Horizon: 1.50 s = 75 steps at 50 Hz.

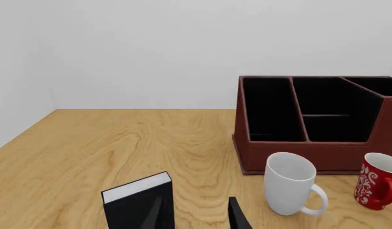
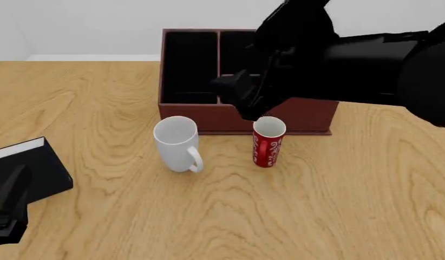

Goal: Pick up the white mug and place it to the right of the caddy.

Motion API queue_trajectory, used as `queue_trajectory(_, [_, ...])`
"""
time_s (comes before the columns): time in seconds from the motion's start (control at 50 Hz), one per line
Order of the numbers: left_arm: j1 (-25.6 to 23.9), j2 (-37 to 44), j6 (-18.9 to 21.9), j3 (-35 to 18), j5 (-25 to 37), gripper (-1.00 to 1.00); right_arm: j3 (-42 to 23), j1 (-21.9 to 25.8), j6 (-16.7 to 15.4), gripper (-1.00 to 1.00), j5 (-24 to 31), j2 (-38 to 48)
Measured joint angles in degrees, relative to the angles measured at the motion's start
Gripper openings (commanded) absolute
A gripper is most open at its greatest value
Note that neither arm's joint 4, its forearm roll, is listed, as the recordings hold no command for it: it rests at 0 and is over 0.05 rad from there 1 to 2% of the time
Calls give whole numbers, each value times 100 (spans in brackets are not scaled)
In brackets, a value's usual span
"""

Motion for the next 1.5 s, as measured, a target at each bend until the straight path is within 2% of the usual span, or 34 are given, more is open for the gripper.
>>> queue_trajectory(0.58, [0, 0, 0, 0, 0, 100, 41, 355, 672, 100, -400, 664])
queue_trajectory(1.5, [0, 0, 0, 0, 0, 100, 339, 232, 1163, 100, -908, 1307])
